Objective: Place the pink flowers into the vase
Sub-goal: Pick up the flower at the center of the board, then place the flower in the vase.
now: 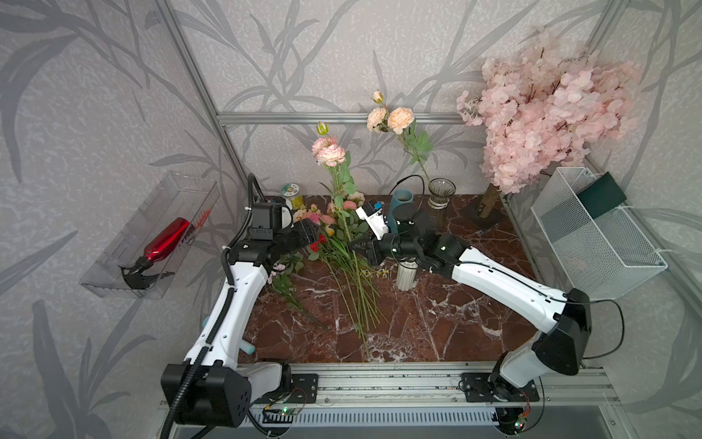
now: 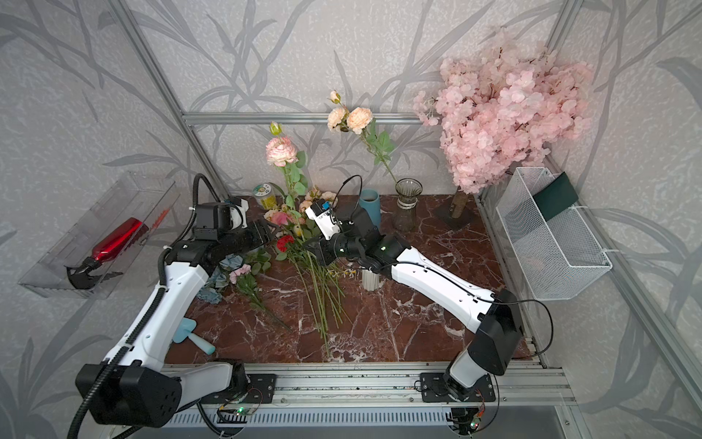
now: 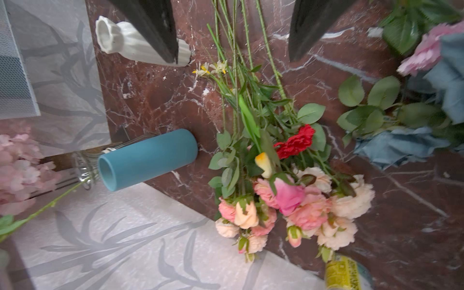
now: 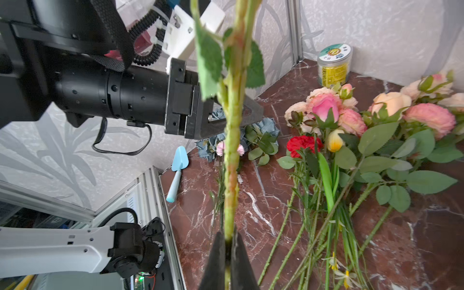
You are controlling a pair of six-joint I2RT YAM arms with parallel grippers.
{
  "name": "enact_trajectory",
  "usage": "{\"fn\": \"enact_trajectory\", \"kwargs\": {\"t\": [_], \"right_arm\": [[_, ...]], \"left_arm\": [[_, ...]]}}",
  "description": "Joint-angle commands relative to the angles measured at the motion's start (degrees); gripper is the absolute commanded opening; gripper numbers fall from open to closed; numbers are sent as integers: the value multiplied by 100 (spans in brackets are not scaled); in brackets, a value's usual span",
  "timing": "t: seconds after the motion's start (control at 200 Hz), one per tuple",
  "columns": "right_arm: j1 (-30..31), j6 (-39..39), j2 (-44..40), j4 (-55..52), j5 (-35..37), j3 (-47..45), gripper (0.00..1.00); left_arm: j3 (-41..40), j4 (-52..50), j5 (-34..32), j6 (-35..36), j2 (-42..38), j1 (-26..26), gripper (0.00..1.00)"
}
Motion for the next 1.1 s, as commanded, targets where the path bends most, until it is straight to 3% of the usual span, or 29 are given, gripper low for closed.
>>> {"fn": "enact_trajectory", "kwargs": {"t": [0.0,0.135,0.56,1.095], "right_arm": [[168,-434,80,-53,782,295,0],[291,-671,206,81,1221,468,0],[427,-1350,278,631,2099,1169,0],[683,-2067,-278,1447,2263,1319,0]], "left_arm": [[291,-473,-699,137,56,29,71],[363,-768,-1029,133,271,62,70],[217,-668,-936,-40,271,313,70],[113,-539,-317,-257,490,658,70]]}}
